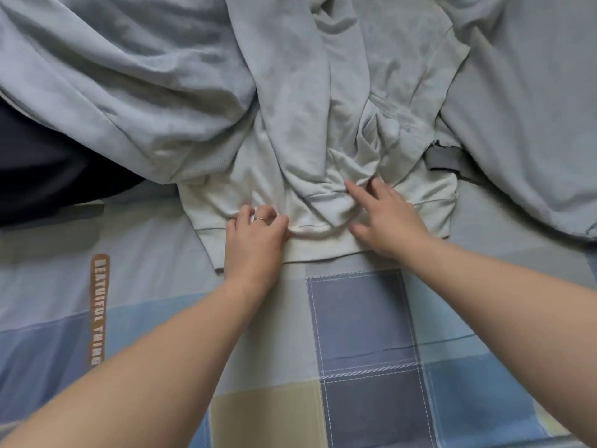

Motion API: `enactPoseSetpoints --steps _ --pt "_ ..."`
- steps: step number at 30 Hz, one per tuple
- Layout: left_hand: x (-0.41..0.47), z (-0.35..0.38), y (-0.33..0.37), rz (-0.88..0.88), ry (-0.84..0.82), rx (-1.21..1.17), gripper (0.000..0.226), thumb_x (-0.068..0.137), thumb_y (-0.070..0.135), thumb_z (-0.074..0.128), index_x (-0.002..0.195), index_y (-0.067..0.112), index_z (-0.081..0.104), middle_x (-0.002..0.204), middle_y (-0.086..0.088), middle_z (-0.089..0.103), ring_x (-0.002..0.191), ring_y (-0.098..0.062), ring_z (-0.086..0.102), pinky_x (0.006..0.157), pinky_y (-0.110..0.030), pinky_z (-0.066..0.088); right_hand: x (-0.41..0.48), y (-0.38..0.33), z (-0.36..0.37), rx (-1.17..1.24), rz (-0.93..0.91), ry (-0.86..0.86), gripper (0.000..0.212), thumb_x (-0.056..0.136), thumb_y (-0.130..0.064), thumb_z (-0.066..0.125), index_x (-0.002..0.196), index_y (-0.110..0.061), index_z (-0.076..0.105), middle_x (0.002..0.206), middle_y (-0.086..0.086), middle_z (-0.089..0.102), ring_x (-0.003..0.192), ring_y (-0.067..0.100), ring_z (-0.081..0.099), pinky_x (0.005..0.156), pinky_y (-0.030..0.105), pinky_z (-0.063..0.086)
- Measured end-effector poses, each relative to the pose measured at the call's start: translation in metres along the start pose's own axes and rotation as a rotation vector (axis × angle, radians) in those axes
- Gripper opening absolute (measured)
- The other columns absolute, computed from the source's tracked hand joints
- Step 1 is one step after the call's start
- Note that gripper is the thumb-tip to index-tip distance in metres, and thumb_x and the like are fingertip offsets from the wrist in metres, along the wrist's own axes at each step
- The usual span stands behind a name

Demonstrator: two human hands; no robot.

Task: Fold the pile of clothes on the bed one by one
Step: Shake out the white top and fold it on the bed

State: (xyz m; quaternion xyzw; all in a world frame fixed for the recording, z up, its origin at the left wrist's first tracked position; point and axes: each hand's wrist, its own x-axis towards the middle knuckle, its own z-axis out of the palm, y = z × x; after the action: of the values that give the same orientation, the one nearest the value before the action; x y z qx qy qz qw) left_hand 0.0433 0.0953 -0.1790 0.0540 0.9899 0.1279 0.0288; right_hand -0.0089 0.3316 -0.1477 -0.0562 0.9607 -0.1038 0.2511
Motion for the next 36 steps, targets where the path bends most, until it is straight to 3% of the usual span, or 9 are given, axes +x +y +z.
enactPoseSetpoints --steps 4,10,13,15,19,24,28,33,36 --pt "-0.001 -0.012 0.003 -0.065 0.026 -0.159 0.012 0.095 0.020 0.061 0.087 0.014 0.055 0.089 -0.009 0.063 0.091 -0.036 0.054 0.075 -0.042 0.039 0.014 0.003 -0.007 -0.002 -0.017 -0.062 0.076 0.091 -0.047 0.062 0.157 -0.038 0.025 0.163 -0.001 0.021 0.148 0.025 0.027 0.115 0.036 0.031" --pt "-0.015 -0.080 0.031 -0.338 -0.037 -0.611 0.016 0.104 0.024 0.046 0.090 0.015 0.044 0.072 -0.005 0.056 0.075 -0.033 0.052 0.065 -0.039 0.041 -0.020 -0.012 -0.045 0.133 -0.055 -0.310 0.103 0.079 -0.043 0.080 0.160 -0.030 0.017 0.165 0.002 0.023 0.150 0.022 0.024 0.121 0.035 0.022" --pt "-0.009 -0.131 0.053 -0.376 -0.093 -0.794 0.019 0.102 0.018 0.049 0.083 0.014 0.047 0.064 0.004 0.045 0.062 -0.019 0.043 0.056 -0.028 0.034 -0.065 -0.021 -0.058 0.252 -0.078 -0.239 0.113 0.071 -0.054 0.081 0.159 -0.035 0.014 0.163 -0.006 0.027 0.150 0.018 0.024 0.120 0.047 0.026" --pt "-0.006 -0.171 0.070 -0.384 -0.139 -0.891 0.021 0.100 0.017 0.050 0.080 0.014 0.048 0.063 0.003 0.041 0.056 -0.016 0.039 0.054 -0.030 0.035 -0.096 -0.028 -0.077 0.327 -0.067 -0.117 0.109 0.068 -0.064 0.075 0.157 -0.039 0.019 0.160 -0.009 0.033 0.148 0.017 0.028 0.117 0.051 0.030" --pt "-0.019 -0.273 0.115 -0.382 -0.109 -1.010 0.022 0.097 0.018 0.055 0.075 0.015 0.051 0.064 0.003 0.043 0.057 -0.014 0.039 0.054 -0.027 0.035 -0.161 -0.045 -0.142 0.377 -0.059 0.046 0.078 0.088 -0.052 0.068 0.154 -0.034 0.030 0.157 -0.006 0.039 0.143 0.020 0.036 0.116 0.045 0.032" --pt "-0.060 -0.391 0.181 -0.405 -0.042 -1.230 0.015 0.078 0.035 0.056 0.074 0.020 0.054 0.082 -0.010 0.050 0.078 -0.025 0.046 0.071 -0.042 0.038 -0.265 -0.068 -0.244 0.548 -0.128 0.114 0.071 0.091 -0.044 0.068 0.153 -0.033 0.034 0.152 -0.003 0.045 0.136 0.019 0.043 0.106 0.030 0.036" --pt "-0.104 -0.470 0.234 -0.443 -0.057 -1.369 0.018 0.093 0.030 0.056 0.084 0.015 0.054 0.089 -0.014 0.053 0.081 -0.027 0.049 0.072 -0.041 0.042 -0.335 -0.081 -0.297 0.575 -0.173 0.110 0.078 0.088 -0.044 0.073 0.153 -0.033 0.032 0.150 -0.005 0.046 0.135 0.018 0.045 0.108 0.034 0.039" --pt "-0.152 -0.531 0.269 -0.491 -0.101 -1.550 0.025 0.108 0.015 0.043 0.087 0.009 0.055 0.072 -0.007 0.064 0.060 -0.017 0.062 0.057 -0.030 0.051 -0.396 -0.088 -0.340 0.564 -0.164 0.105 0.094 0.078 -0.051 0.079 0.154 -0.034 0.028 0.150 -0.008 0.045 0.134 0.018 0.045 0.106 0.038 0.042" --pt "-0.163 -0.564 0.280 -0.467 -0.079 -1.647 0.021 0.108 0.014 0.044 0.090 0.008 0.055 0.074 -0.009 0.063 0.063 -0.018 0.063 0.057 -0.028 0.055 -0.429 -0.101 -0.345 0.610 -0.131 0.014 0.081 0.069 -0.061 0.077 0.139 -0.036 0.045 0.132 -0.009 0.059 0.121 0.016 0.055 0.100 0.041 0.049"
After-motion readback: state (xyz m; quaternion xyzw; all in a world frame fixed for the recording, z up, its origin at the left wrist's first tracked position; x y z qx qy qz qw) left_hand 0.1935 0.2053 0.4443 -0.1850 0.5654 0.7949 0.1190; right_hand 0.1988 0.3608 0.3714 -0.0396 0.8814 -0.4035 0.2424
